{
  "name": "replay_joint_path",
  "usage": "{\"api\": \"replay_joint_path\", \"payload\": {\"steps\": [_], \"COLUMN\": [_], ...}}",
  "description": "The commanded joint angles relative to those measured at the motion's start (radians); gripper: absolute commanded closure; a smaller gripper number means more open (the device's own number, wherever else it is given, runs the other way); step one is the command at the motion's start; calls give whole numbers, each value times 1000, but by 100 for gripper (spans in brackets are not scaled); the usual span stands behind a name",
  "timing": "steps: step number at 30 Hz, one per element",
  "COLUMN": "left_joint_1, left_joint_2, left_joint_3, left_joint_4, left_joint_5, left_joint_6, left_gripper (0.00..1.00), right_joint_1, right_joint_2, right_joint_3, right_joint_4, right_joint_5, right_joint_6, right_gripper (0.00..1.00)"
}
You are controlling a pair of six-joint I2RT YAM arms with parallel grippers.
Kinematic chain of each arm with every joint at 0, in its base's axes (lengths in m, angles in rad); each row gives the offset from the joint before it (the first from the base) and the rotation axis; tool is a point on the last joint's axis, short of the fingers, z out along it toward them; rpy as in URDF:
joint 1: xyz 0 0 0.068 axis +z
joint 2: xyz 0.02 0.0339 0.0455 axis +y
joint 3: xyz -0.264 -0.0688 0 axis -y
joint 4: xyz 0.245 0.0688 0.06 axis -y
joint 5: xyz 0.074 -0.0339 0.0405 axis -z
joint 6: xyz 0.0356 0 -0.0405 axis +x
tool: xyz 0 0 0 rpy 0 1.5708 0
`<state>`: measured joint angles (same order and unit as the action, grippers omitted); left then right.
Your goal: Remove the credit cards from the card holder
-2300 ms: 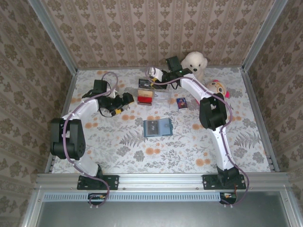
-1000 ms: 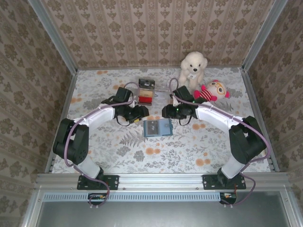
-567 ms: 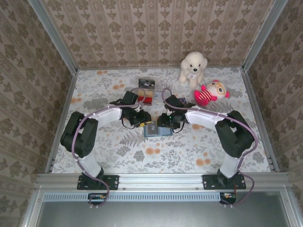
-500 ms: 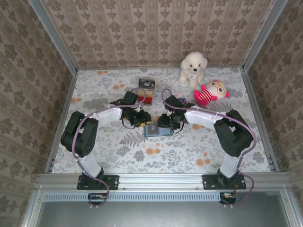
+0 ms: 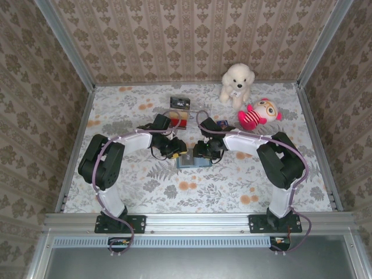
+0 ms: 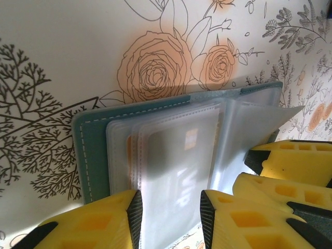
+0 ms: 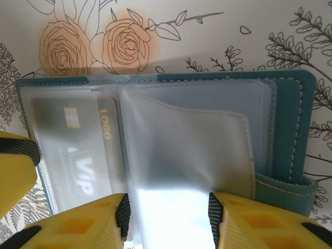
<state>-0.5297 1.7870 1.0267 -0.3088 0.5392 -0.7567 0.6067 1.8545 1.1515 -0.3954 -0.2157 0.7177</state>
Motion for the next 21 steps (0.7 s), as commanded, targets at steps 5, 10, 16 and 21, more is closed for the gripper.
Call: {"api": "replay_joint_path", "payload": {"steps": [5,10,16,21], "left_joint_1": [4,11,12,12], "left_joint_2": [17,12,-23,-3], "left_joint_3": [-7,-15,-15,-18], "left_joint_4": [-5,-21,-35,-23], "left_joint_5": [22,12,13,12], "left_joint_6": [17,25,28,20], "left_gripper": [65,61,62,61], "right_joint_1": [5,4,4,4], "right_joint_2": [23,29,42,48], "right_joint_3": [22,26,32,35], "right_joint_4": [-39,-52,-72,-74], "right_joint_5": [22,29,48,48], "right_joint_6": [-6,-4,0,2], "right_gripper": [53,53,55,55]}}
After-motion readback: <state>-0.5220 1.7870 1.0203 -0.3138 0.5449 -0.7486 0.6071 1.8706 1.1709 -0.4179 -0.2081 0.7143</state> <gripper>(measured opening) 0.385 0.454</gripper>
